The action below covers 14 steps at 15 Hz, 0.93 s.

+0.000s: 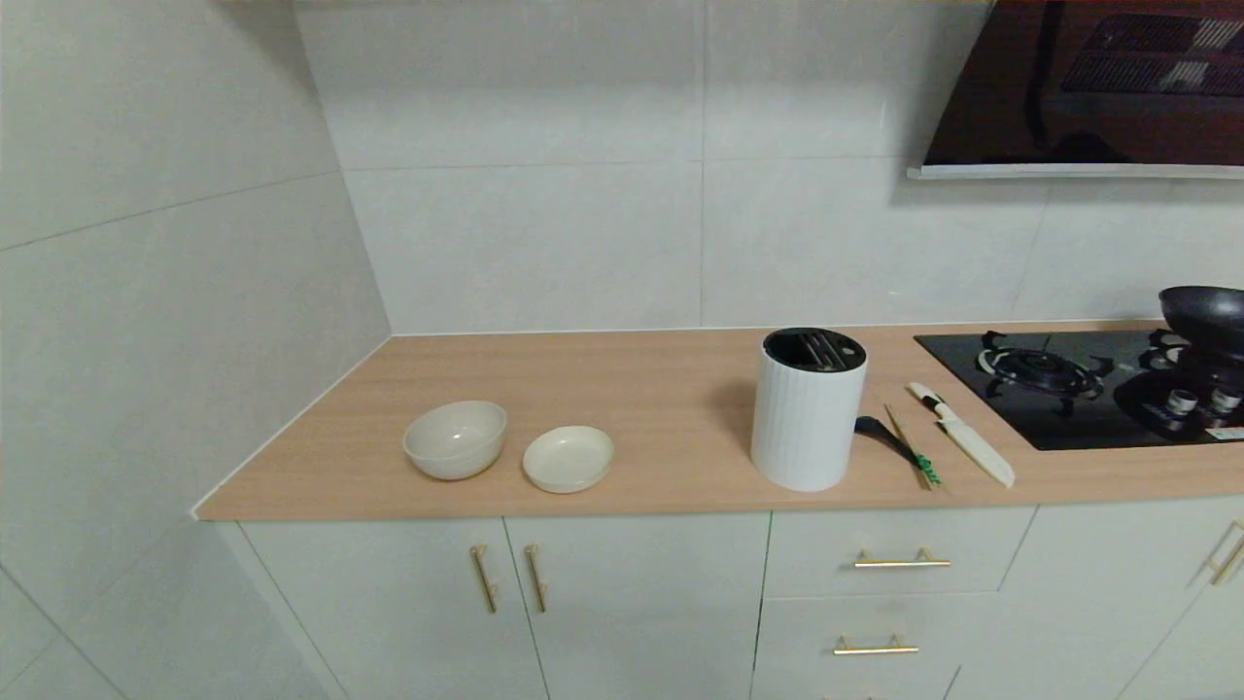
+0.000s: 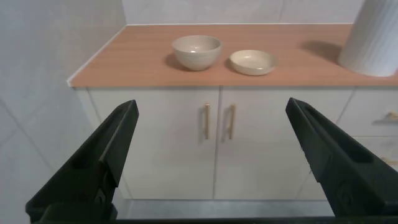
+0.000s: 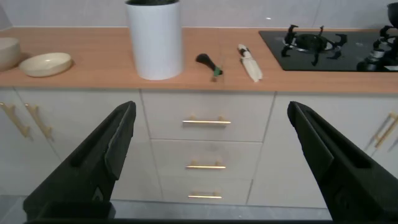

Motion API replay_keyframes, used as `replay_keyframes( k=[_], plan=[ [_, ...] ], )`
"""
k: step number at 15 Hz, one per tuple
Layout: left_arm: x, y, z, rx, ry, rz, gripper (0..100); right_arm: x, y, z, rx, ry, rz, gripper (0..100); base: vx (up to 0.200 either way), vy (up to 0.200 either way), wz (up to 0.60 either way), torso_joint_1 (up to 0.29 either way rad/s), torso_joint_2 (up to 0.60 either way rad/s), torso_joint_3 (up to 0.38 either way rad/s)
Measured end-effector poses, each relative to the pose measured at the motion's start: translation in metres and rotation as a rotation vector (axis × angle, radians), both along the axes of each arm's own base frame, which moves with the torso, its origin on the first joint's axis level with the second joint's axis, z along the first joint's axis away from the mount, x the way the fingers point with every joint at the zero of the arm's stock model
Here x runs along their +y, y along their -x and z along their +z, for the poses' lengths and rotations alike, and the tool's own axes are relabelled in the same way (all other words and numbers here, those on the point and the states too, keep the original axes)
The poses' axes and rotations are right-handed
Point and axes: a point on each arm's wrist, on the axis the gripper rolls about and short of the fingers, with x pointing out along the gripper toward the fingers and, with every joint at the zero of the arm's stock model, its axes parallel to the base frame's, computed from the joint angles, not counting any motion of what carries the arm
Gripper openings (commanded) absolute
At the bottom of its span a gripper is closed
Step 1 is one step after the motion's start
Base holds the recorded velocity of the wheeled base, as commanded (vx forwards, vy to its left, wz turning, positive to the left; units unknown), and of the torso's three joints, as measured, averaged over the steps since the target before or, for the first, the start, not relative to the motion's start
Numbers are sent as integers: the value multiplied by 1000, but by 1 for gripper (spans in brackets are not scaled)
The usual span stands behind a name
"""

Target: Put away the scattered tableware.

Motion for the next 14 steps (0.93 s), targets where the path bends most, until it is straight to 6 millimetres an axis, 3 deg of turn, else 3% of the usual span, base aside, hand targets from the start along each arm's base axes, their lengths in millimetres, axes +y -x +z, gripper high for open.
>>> replay_keyframes(
  k=[14],
  plan=[
    [0,0,0,0,0,0,100,0,0,0,0,0,1,100,0,200,0,2,3,5]
  ],
)
